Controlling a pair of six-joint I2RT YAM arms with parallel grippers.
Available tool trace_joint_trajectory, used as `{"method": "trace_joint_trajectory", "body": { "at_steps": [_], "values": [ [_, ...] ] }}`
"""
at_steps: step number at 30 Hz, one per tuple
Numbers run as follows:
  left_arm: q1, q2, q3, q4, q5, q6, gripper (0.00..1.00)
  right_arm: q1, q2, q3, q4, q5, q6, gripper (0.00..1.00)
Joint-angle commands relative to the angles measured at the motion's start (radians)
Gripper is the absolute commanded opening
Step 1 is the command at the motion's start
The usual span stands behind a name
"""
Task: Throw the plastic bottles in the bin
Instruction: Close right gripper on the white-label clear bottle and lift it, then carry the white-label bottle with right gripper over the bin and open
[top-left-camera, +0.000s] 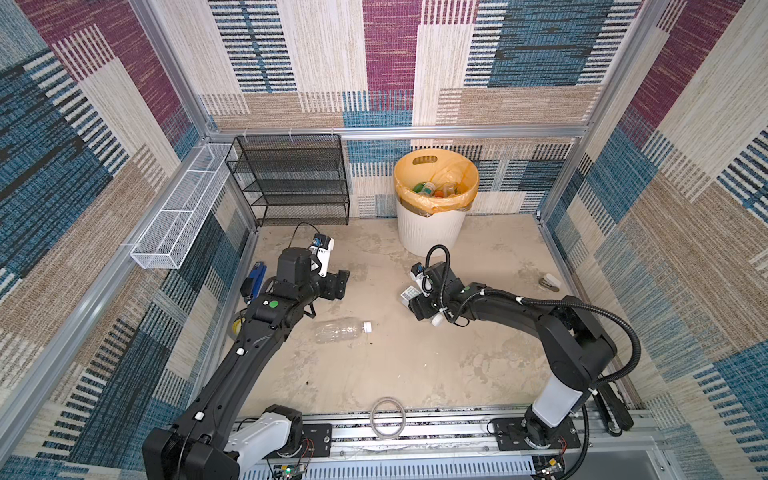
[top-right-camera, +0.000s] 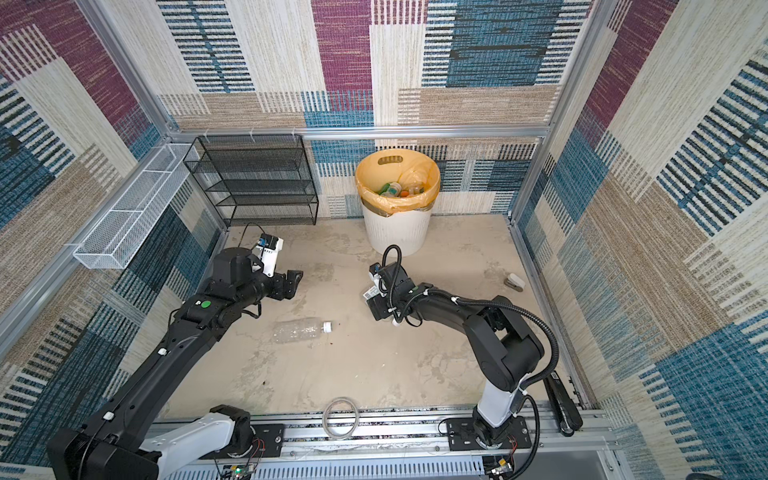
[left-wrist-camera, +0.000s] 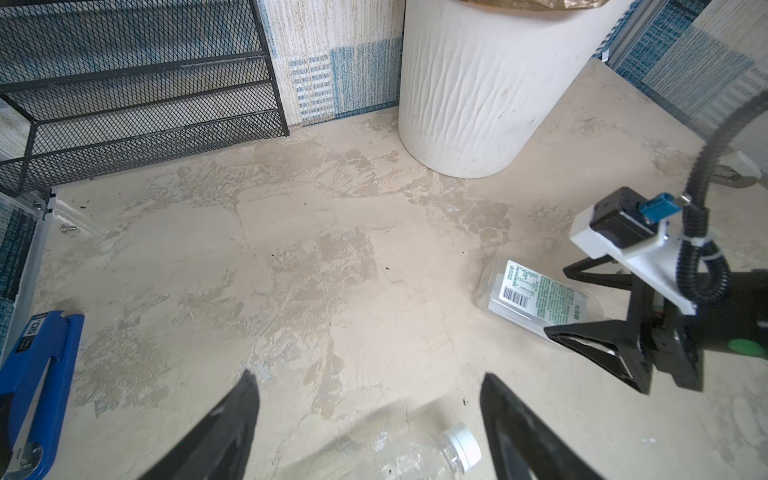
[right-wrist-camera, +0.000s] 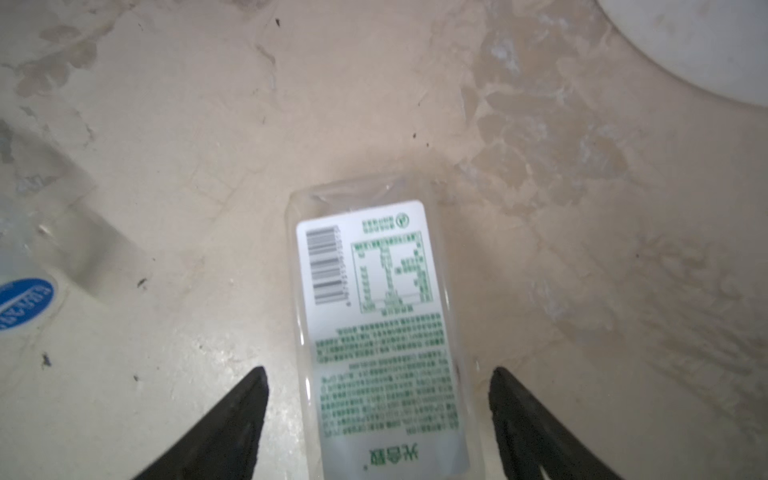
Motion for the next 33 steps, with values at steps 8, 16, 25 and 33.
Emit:
{"method": "trace_joint_trajectory", "body": {
  "at_steps": [8,16,25,33],
  "values": [
    [0.000,-0.007,0.006,0.003,0.002,0.009,0.83,-0.016,0.117,0.092,0.019,0.031,-0.089,0.85],
    [0.000,-0.007,0.006,0.004,0.001,0.008,0.84,-0.016,0.109,0.080,0.037,0.014,-0.077,0.69],
    [0.000,-0.005,0.006,0.004,0.004,0.004,0.83,-0.018,0.098,0.044,0.040,0.004,-0.055,0.80],
    [0.000,-0.007,0.006,0.004,0.002,0.005,0.83,-0.019,0.067,0.037,0.055,0.008,-0.040,0.64]
  ]
}}
